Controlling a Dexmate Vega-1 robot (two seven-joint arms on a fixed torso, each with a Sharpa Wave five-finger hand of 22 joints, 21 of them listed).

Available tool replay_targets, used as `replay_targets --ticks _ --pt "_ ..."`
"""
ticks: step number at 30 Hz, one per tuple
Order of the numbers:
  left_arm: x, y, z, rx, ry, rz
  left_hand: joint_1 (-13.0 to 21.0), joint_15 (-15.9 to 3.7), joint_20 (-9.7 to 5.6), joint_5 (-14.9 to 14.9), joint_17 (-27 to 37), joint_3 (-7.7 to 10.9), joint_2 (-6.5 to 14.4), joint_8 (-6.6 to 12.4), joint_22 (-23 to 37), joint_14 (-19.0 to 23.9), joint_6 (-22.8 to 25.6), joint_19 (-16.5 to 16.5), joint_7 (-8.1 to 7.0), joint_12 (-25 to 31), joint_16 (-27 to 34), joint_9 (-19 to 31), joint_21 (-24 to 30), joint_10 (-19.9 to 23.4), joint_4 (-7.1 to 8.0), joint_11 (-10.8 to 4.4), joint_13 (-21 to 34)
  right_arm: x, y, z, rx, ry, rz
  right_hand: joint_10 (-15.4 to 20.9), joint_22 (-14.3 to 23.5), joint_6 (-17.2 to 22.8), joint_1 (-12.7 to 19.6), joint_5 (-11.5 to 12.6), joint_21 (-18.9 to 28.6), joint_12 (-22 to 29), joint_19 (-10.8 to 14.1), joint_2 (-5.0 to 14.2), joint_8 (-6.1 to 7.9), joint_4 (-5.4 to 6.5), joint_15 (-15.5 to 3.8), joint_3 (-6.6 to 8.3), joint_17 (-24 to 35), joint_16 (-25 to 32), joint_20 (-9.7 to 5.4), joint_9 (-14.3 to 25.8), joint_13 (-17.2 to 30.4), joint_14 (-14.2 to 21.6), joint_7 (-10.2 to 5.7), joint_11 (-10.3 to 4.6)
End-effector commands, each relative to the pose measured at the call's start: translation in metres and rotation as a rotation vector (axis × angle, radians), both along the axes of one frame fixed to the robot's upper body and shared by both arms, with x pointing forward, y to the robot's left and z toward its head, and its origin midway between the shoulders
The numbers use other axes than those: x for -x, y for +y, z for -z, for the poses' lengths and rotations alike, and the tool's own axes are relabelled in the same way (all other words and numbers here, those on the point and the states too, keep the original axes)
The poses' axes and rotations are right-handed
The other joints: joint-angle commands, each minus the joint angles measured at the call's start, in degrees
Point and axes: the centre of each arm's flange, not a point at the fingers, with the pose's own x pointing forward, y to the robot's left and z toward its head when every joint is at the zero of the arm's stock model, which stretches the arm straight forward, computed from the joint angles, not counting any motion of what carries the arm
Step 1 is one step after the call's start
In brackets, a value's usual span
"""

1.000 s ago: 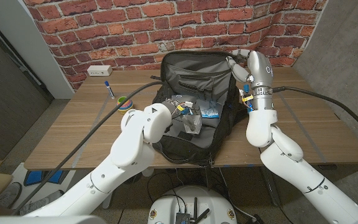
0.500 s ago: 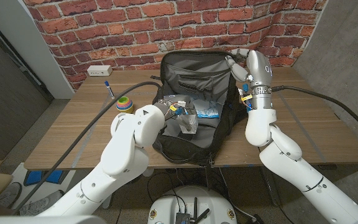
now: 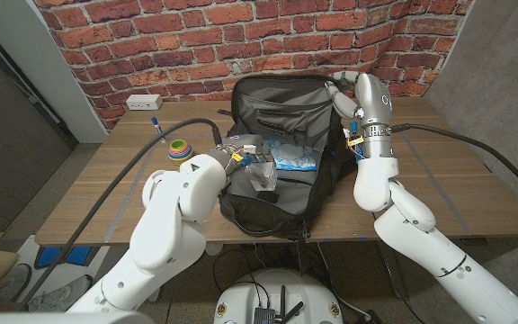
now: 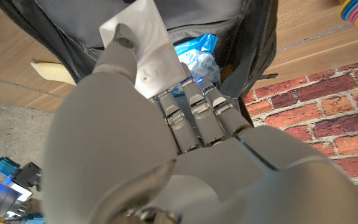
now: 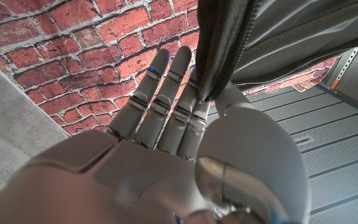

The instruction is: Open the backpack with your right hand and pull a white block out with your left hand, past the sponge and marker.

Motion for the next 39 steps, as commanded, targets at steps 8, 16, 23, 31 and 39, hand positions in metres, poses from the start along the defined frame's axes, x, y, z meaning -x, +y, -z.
replay_targets --ticks 8,16,23,31,39 --pt "0.025 0.036 0.007 0.124 -0.068 -0.097 1.7 -8.26 -8.95 0.3 0.2 0.05 5.3 0.19 0.1 2.1 1.1 0.0 0.68 0.1 0.1 0.2 -0.2 0.8 0.42 -0.19 0.3 0.002 0.002 0.001 0.004 -0.001 -0.001 0.6 0.0 0.6 -0.2 0.2 0.7 0.0 -0.5 0.52 0.38 0.06 -3.67 0.41 0.4 -0.2 -7.45 0.2 0.4 0.4 0.13 -0.23" --pt "0.033 0.047 0.01 0.157 -0.12 -0.131 1.5 -8.26 -8.97 0.3 0.2 0.03 5.3 0.09 0.1 2.1 1.2 0.0 0.77 0.1 0.1 0.2 -0.1 0.9 0.37 -0.2 0.3 0.003 0.003 0.002 0.007 0.002 -0.004 0.5 0.0 0.6 -0.3 0.2 1.0 -0.1 -0.5 0.54 0.32 0.12 -3.61 0.39 0.5 -0.2 -7.54 0.2 0.5 0.5 0.1 -0.13" --pt "0.039 0.053 0.012 0.174 -0.144 -0.155 1.5 -8.27 -8.97 0.3 0.2 0.02 5.3 -0.01 0.1 2.0 1.3 0.1 0.72 0.0 0.0 0.2 -0.1 0.9 0.27 -0.22 0.3 0.005 0.002 0.004 -0.001 0.004 -0.001 0.5 0.0 0.6 -0.2 0.3 1.1 -0.2 -0.5 0.55 0.26 0.07 -3.63 0.46 0.6 -0.3 -7.55 0.2 0.5 0.4 0.06 -0.24" --pt "0.043 0.063 0.016 0.21 -0.173 -0.173 1.4 -8.24 -8.98 0.3 0.1 0.0 5.4 -0.2 0.1 1.8 1.1 0.2 0.75 0.0 -0.1 0.2 -0.1 0.8 0.27 -0.2 0.3 0.009 0.001 0.007 -0.003 0.004 0.0 0.5 -0.1 0.7 -0.2 0.3 1.3 -0.3 -0.6 0.48 0.26 0.03 -3.64 0.5 0.6 -0.4 -7.5 0.2 0.5 0.3 0.12 -0.23" --pt "0.043 0.08 0.025 0.299 -0.219 -0.154 0.9 -8.18 -9.0 0.3 0.1 0.11 5.8 -0.38 0.1 1.7 1.1 0.1 0.8 0.0 -0.2 0.2 -0.1 0.8 0.46 -0.19 0.3 0.012 0.0 0.009 -0.001 0.007 0.004 0.5 -0.1 0.6 -0.2 0.3 1.5 -0.4 -0.7 0.51 0.18 0.08 -3.62 0.52 0.7 -0.5 -7.53 0.2 0.5 0.3 0.11 0.01"
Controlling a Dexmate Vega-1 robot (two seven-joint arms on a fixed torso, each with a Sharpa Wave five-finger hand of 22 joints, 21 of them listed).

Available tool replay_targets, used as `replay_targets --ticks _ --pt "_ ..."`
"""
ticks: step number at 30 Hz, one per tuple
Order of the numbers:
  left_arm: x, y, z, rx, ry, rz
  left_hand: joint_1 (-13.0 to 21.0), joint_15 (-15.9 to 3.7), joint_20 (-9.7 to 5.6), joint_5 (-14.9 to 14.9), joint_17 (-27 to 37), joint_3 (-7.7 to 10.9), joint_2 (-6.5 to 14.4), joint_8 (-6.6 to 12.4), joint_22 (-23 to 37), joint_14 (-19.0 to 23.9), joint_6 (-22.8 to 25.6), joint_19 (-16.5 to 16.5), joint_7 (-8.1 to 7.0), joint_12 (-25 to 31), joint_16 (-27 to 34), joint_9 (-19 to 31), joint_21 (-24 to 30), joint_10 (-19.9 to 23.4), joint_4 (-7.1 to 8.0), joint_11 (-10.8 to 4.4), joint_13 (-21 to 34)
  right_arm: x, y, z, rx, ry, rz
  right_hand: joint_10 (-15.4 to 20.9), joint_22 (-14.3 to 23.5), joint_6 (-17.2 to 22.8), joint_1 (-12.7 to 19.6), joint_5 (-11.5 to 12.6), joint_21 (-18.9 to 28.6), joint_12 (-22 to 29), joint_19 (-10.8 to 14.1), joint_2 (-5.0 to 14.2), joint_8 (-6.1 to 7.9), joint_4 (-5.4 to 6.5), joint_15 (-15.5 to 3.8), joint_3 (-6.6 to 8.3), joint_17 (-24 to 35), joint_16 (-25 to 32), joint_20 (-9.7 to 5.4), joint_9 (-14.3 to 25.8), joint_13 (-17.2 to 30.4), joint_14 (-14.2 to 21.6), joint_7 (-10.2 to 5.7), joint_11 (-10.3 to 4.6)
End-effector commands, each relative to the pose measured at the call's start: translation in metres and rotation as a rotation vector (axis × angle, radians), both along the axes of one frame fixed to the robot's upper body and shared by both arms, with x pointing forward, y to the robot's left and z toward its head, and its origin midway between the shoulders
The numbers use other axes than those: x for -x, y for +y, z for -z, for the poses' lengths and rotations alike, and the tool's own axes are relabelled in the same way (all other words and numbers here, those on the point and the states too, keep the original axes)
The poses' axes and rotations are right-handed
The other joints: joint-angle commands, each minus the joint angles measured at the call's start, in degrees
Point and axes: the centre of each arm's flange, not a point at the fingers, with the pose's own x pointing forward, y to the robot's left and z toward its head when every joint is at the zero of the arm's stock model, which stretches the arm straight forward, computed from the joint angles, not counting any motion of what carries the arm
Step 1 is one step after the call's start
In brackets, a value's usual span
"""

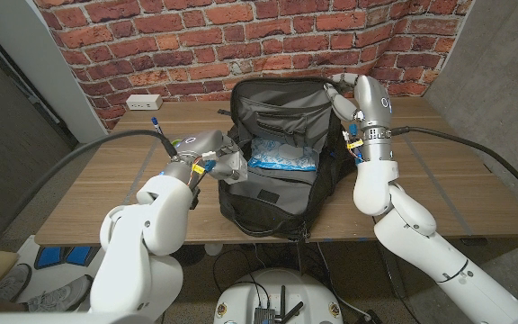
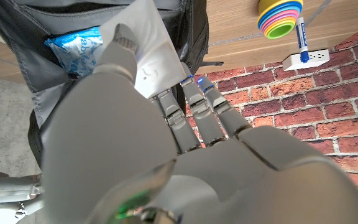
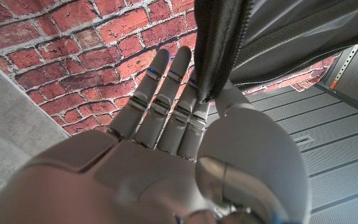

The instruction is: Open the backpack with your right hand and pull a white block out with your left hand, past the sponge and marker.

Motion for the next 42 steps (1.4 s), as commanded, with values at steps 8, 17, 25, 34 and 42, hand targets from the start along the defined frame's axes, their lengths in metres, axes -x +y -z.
replay_targets --ticks 8,17,25,34,42 --pt "0.004 0.033 0.018 0.137 -0.089 0.003 0.7 -7.48 -9.02 0.3 0.0 0.25 5.8 -0.37 0.1 0.9 1.0 0.0 1.11 0.2 0.1 0.3 -0.2 0.3 0.58 -0.08 0.3 0.01 -0.001 0.006 0.002 0.001 0.01 0.3 -0.1 0.6 0.3 0.3 0.4 -0.2 -0.3 0.5 0.07 -0.03 -3.61 0.41 0.2 -0.2 -7.61 0.2 0.4 0.3 0.0 0.06" --pt "0.001 0.044 0.02 0.149 -0.101 -0.011 0.3 -7.46 -9.03 0.3 0.0 0.34 6.0 -0.55 0.1 0.7 0.9 -0.1 1.25 0.1 0.0 0.3 -0.2 0.1 0.61 -0.07 0.2 0.019 0.002 0.01 0.004 0.001 0.015 0.4 -0.1 0.6 0.4 0.3 0.6 -0.2 -0.4 0.5 0.0 -0.07 -3.68 0.45 0.3 -0.3 -7.62 0.2 0.4 0.4 -0.02 0.05" --pt "-0.003 0.055 0.02 0.164 -0.118 -0.011 0.1 -7.46 -9.02 0.3 0.0 0.42 6.1 -0.67 0.1 0.6 0.9 -0.1 1.38 0.1 0.0 0.3 -0.2 0.0 0.53 -0.08 0.2 0.028 0.003 0.016 0.0 -0.013 0.023 0.5 -0.1 0.7 0.4 0.3 0.8 -0.2 -0.4 0.5 -0.01 -0.1 -3.7 0.52 0.3 -0.4 -7.57 0.2 0.5 0.3 -0.01 0.07" --pt "-0.012 0.07 0.022 0.206 -0.118 -0.005 -0.1 -7.5 -8.88 0.3 0.0 0.47 6.1 -0.94 0.1 0.5 0.6 0.1 1.32 0.0 0.1 0.3 -0.1 -0.2 0.42 -0.08 0.2 0.036 0.007 0.023 -0.006 -0.011 0.024 0.4 -0.2 0.7 0.3 0.3 1.0 -0.3 -0.6 0.42 -0.04 -0.08 -3.63 0.61 0.3 -0.8 -7.6 0.2 0.5 -0.2 0.0 0.26" --pt "-0.022 0.078 0.023 0.234 -0.131 0.0 -0.5 -7.46 -8.77 0.3 0.0 0.5 6.1 -1.14 0.1 0.3 0.3 0.7 1.37 0.0 0.0 0.3 0.1 -0.6 0.44 -0.09 0.2 0.04 0.011 0.031 0.002 0.004 0.018 0.3 -0.2 0.7 0.3 0.3 1.1 -0.5 -0.9 0.4 -0.11 -0.06 -3.63 0.66 0.2 -1.1 -7.56 0.2 0.4 -0.4 -0.01 0.28"
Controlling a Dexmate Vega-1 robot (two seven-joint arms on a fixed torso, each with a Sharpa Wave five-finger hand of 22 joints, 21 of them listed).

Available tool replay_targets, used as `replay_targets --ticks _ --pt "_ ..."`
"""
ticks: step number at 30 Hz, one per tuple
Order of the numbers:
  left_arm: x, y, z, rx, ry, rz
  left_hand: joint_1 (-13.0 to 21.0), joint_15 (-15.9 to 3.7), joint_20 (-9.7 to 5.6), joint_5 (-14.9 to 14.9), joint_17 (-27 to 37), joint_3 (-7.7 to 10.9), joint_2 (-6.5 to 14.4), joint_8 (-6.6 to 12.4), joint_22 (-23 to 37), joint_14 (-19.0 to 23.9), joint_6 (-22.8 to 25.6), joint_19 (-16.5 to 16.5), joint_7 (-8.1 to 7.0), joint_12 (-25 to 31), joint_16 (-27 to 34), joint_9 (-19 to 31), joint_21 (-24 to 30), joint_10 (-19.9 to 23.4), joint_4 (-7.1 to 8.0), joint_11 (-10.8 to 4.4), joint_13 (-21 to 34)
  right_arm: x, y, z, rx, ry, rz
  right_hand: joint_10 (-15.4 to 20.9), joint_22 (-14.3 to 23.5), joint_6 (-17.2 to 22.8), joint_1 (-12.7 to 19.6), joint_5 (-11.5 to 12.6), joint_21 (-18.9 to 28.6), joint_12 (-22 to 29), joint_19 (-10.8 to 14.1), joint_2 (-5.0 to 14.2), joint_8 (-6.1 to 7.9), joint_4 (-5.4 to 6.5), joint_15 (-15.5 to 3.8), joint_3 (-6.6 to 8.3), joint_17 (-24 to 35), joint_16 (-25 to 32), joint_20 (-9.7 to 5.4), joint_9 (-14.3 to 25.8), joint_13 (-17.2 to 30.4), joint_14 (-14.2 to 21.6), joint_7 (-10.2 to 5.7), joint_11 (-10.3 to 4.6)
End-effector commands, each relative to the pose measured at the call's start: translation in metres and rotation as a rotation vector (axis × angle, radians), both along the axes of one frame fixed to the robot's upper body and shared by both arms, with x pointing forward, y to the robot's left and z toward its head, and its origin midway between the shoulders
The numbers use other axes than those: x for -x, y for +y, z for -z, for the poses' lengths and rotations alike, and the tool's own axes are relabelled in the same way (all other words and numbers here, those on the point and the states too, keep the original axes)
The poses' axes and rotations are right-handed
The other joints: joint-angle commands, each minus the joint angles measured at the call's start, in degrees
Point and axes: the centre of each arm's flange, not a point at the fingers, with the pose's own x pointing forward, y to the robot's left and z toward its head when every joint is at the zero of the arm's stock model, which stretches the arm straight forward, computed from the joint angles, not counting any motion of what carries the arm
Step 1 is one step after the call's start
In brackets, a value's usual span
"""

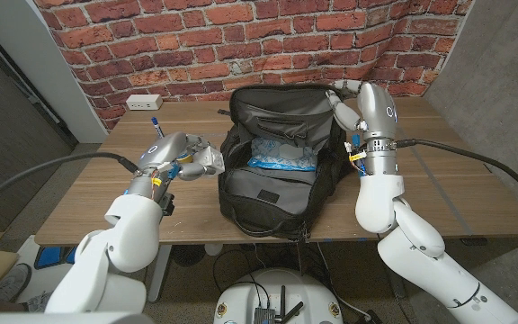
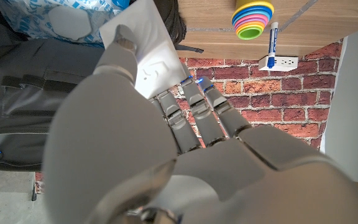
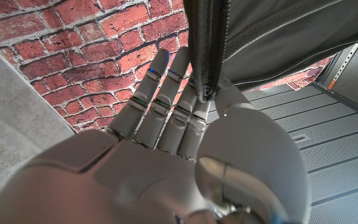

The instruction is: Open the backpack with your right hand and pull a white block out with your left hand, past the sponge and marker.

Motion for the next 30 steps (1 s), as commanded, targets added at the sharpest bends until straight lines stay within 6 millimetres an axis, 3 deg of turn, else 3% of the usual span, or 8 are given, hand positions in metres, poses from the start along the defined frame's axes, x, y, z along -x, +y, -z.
replay_targets --ticks 1,30 --pt "-0.013 0.016 0.001 0.042 -0.017 0.0 -0.3 -7.15 -8.77 0.3 0.2 0.5 5.9 -0.1 0.1 0.6 0.6 0.7 1.06 0.4 0.3 0.3 0.1 -0.2 0.45 0.09 0.2 0.008 0.007 0.011 0.006 0.015 -0.006 0.2 0.1 0.5 0.0 0.3 0.4 -0.1 -0.4 0.23 0.39 -0.03 -3.8 0.35 0.1 -0.2 -7.64 0.2 0.2 -0.2 -0.04 0.25" --pt "-0.045 0.02 -0.003 0.07 -0.009 -0.019 -1.9 -7.01 -8.83 0.2 0.2 0.63 6.4 -0.26 0.1 0.4 0.8 1.3 1.11 0.4 0.3 0.4 0.2 -0.5 0.87 0.09 0.2 0.012 0.006 0.041 0.063 0.082 -0.05 -0.1 -0.1 0.2 -0.2 0.2 0.7 -0.3 -1.3 0.11 0.15 0.03 -3.78 0.29 0.3 -0.8 -7.35 0.3 0.5 -1.0 -0.41 0.18"
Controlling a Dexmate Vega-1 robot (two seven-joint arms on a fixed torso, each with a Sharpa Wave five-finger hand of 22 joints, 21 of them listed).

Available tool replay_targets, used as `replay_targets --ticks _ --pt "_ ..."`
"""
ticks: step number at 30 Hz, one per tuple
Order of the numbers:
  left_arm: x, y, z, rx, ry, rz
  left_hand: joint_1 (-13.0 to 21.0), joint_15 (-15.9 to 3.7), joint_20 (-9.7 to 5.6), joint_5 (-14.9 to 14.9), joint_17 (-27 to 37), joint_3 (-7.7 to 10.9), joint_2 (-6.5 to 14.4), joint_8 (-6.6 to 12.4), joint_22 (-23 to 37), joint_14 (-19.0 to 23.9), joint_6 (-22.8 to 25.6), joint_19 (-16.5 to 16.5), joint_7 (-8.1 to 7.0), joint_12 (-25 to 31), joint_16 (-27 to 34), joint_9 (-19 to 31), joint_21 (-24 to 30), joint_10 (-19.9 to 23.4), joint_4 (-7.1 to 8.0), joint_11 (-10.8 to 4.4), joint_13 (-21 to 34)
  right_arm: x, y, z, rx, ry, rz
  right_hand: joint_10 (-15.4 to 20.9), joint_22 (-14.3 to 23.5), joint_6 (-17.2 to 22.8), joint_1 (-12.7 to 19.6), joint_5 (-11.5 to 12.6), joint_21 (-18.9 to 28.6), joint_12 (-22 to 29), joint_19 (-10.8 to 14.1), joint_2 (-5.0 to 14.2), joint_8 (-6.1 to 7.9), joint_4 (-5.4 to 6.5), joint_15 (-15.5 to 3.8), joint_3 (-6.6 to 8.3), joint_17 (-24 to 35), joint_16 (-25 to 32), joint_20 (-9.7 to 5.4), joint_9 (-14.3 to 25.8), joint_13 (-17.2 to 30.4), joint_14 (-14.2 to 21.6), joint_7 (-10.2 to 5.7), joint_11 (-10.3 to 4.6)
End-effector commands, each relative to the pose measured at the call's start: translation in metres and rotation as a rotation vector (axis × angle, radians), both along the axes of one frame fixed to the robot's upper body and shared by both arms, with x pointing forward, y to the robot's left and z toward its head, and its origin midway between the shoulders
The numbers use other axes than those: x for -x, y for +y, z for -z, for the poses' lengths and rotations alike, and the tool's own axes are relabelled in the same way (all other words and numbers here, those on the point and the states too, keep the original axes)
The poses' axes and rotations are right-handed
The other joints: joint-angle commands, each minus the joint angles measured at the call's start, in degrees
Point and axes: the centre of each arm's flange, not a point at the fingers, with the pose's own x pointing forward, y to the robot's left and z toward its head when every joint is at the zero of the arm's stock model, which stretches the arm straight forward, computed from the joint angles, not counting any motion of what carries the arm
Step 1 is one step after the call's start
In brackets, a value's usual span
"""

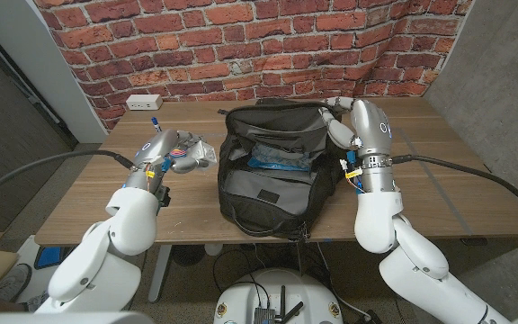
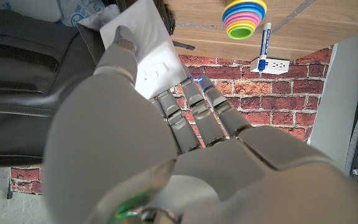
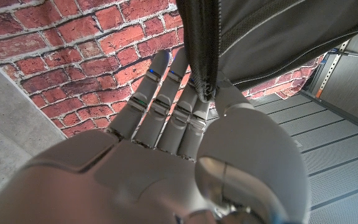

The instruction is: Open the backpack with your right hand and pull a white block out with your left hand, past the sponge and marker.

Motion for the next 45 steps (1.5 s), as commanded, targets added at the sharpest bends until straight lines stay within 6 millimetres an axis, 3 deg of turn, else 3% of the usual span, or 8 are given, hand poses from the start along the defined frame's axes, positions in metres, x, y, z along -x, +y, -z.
replay_targets --ticks 1,35,45 --pt "-0.013 0.0 0.0 0.012 0.013 -0.011 -1.9 -6.9 -8.83 0.2 0.2 0.63 6.3 0.21 0.1 0.5 0.9 0.7 0.48 0.4 0.4 0.0 0.2 -0.2 0.89 -0.11 0.2 0.002 -0.004 0.013 0.023 0.023 -0.029 0.0 0.1 0.1 -0.2 0.3 0.3 -0.3 -0.2 0.16 0.24 0.06 -4.1 0.31 0.2 -0.1 -7.67 0.4 0.2 -0.2 -0.35 0.09" --pt "-0.034 -0.005 -0.002 -0.07 0.077 -0.098 -2.7 -6.94 -8.88 0.2 0.2 0.85 6.3 0.0 0.1 0.0 0.8 0.9 0.63 0.4 0.3 0.1 0.1 -0.5 0.69 -0.18 0.2 0.006 -0.022 0.047 0.159 0.062 -0.063 0.3 0.0 0.6 -0.6 0.4 0.5 0.1 -1.2 -0.1 0.45 0.06 -4.18 0.23 0.3 -0.9 -7.69 0.5 1.2 -1.1 -0.68 -0.39" --pt "-0.029 -0.001 -0.004 -0.116 0.105 -0.162 -2.8 -6.95 -8.89 0.2 0.1 1.0 6.2 -0.1 0.1 -0.2 0.7 0.8 0.58 0.3 0.2 0.1 0.0 -0.8 0.51 -0.22 0.2 0.005 -0.024 0.057 0.172 0.072 -0.08 0.3 -0.1 0.8 -0.8 0.4 0.6 0.1 -1.5 -0.25 0.5 0.06 -4.13 0.2 0.2 -1.1 -7.75 0.5 1.3 -1.6 -0.79 -0.39"
